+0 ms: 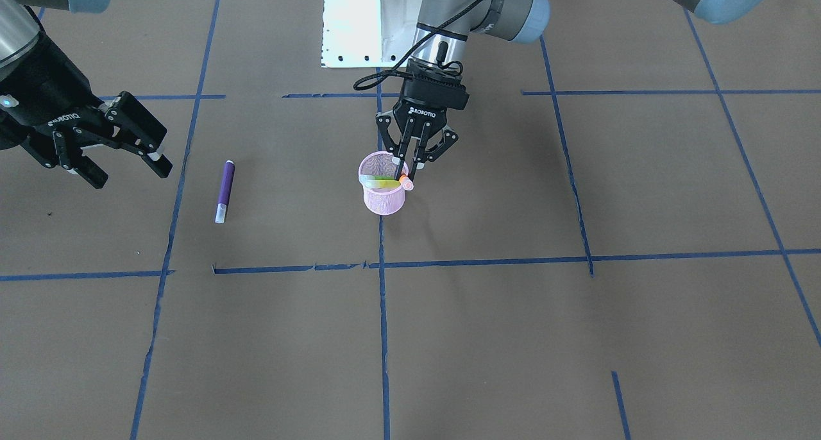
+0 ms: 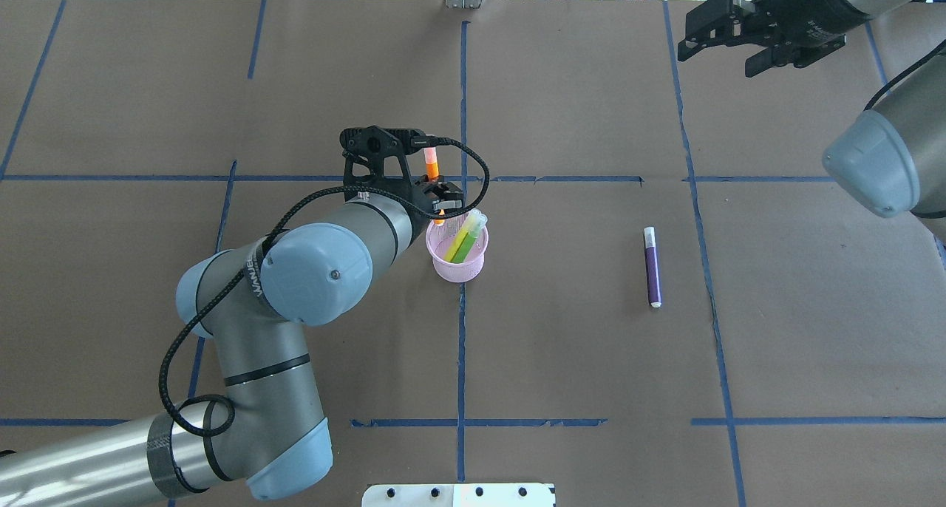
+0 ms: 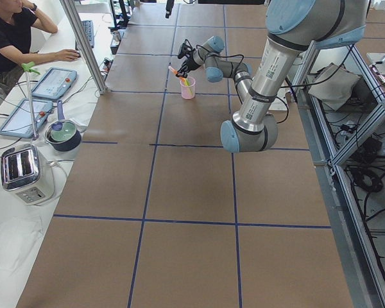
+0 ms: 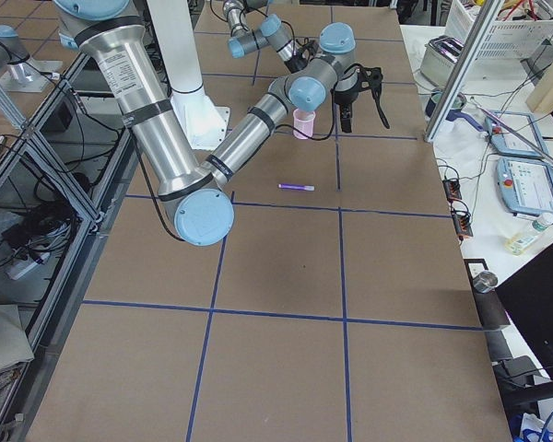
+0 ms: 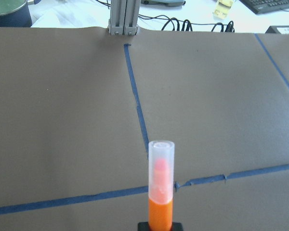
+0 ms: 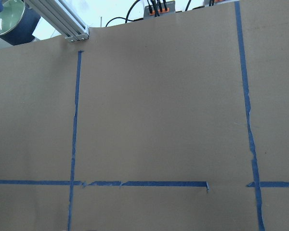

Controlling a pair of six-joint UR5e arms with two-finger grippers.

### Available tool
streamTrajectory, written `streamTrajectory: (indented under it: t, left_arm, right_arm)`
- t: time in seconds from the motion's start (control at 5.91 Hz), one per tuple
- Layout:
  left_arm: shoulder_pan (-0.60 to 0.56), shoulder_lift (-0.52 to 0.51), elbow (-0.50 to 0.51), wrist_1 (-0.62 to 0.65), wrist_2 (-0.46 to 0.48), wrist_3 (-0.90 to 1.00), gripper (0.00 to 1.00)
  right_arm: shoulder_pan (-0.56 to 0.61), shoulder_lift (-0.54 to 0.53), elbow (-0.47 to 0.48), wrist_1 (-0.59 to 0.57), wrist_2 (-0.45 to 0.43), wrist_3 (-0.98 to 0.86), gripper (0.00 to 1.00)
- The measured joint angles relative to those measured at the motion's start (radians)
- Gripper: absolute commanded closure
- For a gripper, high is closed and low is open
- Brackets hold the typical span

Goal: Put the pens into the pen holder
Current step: 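Lift the orange highlighter and carry it over the pink cup, then lower the orange highlighter into the cup and open the left gripper, then withdraw the left gripper while the right gripper moves above the purple marker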

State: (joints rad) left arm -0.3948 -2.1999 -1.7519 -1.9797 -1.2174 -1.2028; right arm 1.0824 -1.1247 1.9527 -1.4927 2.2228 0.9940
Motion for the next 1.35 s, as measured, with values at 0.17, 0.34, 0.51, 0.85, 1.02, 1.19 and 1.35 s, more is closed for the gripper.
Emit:
streamTrajectory:
  t: [0.17,0.34,0.51,0.85,1.02,1.19,1.35]
  left_arm:
    - [0.014,-0.001,0.018,-0.005,0.013,-0.004,0.89]
    - [0.021,-0.002,0.033,-0.012,0.017,-0.004,0.53]
    - [0.027,-0.006,0.038,-0.020,0.016,-0.004,0.38]
    - [0.034,-0.009,0.033,-0.099,0.013,0.008,0.18]
    - [0.021,-0.006,0.029,-0.118,0.007,0.037,0.18]
    - [-0.024,0.000,0.026,-0.109,-0.030,0.070,0.18]
    - [-0.110,0.021,0.026,-0.083,-0.146,0.135,0.19]
  right_arm:
    - [0.001,-0.008,0.001,0.002,0.000,0.000,0.00]
    - [0.001,-0.018,0.001,0.004,0.001,0.000,0.00]
    - [0.001,-0.022,0.000,0.004,0.002,0.000,0.00]
    - [0.001,-0.028,-0.003,0.005,0.003,0.000,0.00]
    - [0.000,-0.042,-0.004,0.004,0.003,-0.001,0.00]
    - [-0.004,-0.062,-0.008,0.003,0.003,-0.001,0.00]
    - [-0.031,-0.082,-0.022,-0.002,0.002,-0.001,0.00]
